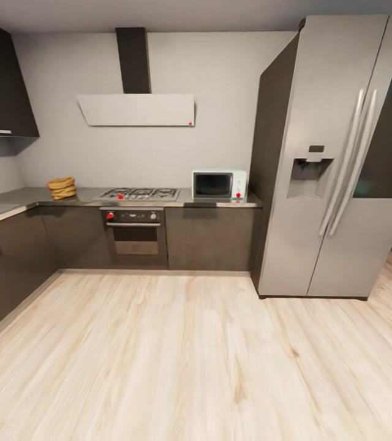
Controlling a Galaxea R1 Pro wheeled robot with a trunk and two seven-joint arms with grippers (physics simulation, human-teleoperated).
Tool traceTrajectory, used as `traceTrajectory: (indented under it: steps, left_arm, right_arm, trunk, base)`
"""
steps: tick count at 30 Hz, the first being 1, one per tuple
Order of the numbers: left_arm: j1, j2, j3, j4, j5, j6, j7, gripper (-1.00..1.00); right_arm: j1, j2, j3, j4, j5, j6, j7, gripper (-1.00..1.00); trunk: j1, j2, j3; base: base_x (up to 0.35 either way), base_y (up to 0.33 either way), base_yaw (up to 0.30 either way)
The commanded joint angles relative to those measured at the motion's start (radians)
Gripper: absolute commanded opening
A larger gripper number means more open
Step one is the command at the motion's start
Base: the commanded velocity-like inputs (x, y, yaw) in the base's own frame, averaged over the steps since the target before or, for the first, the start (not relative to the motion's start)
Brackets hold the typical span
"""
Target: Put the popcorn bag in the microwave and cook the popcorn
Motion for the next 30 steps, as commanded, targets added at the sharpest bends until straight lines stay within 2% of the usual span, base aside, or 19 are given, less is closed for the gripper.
traceTrajectory:
  steps: [1,30]
  left_arm:
    - [0.000,0.000,0.000,-0.001,0.005,-0.002,0.000,1.00]
    - [0.000,0.000,0.000,-0.001,0.005,0.000,0.000,1.00]
  right_arm:
    - [0.000,0.000,0.000,0.000,0.007,-0.003,0.000,1.00]
    - [0.000,0.001,0.001,0.000,0.004,-0.001,0.000,1.00]
  trunk:
    - [0.001,0.000,-0.001]
    - [0.001,0.000,-0.001]
  base:
    - [0.322,0.000,0.000]
    - [0.322,-0.087,0.000]
